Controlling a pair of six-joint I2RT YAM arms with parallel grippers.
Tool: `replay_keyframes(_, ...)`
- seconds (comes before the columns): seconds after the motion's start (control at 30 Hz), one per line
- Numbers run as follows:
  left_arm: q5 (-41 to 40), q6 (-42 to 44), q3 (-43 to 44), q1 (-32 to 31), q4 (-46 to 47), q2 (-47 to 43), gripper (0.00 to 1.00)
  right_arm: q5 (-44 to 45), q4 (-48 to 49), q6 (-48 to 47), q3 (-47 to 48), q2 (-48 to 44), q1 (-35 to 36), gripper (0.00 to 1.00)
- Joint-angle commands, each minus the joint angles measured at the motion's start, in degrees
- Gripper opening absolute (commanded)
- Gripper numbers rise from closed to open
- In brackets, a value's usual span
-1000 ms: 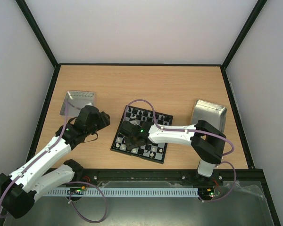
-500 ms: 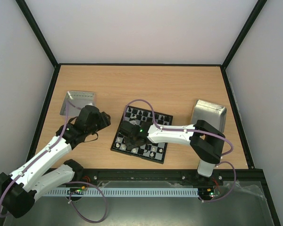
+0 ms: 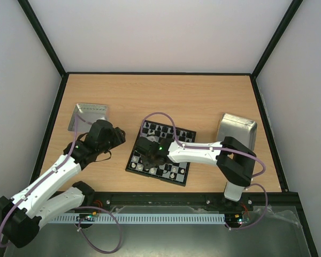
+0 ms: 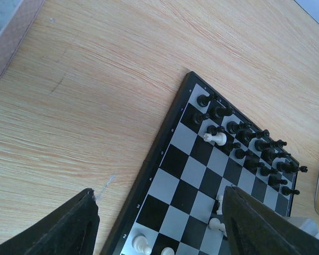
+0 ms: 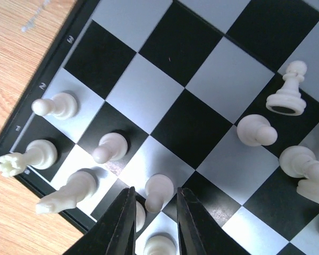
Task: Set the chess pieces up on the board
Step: Place the chess piece on the chessboard, then pick up the chess piece from the chessboard.
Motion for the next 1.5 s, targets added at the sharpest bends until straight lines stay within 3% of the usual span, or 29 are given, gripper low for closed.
replay_keyframes(0.0, -0.3, 1.0, 0.5, 0.5, -1.0, -0.5, 0.66, 2.3, 0.9, 1.3, 0.7, -4.4, 0.3, 0.22)
replay_keyframes(0.23, -0.3, 1.5, 0.8, 0.7, -0.8, -1.5, 0.67, 11.0, 0.9, 4.6, -2.7, -9.8, -0.8, 0.28)
replay_keyframes(0.53, 1.8, 2.9, 1.0, 0.7, 0.6, -1.4, 0.67, 11.1, 1.1, 4.7, -8.8, -12.3, -5.3, 0.29)
replay_keyframes(0.73, 2.1, 2.6, 1.2, 0.7, 0.9, -0.6, 0.67, 10.4, 1.8, 2.7, -8.8, -10.3, -5.9, 0.21)
replay_keyframes(1.07, 2.2, 2.2, 1.1, 0.8, 1.0, -0.2, 0.67, 9.8, 3.5, 1.1, -8.5, -6.8, -6.0, 0.20)
replay_keyframes(1.47, 2.2, 2.6, 1.1, 0.8, 1.0, 0.1, 0.66, 10.3, 4.3, 0.0, -7.4, -3.9, -6.0, 0.09)
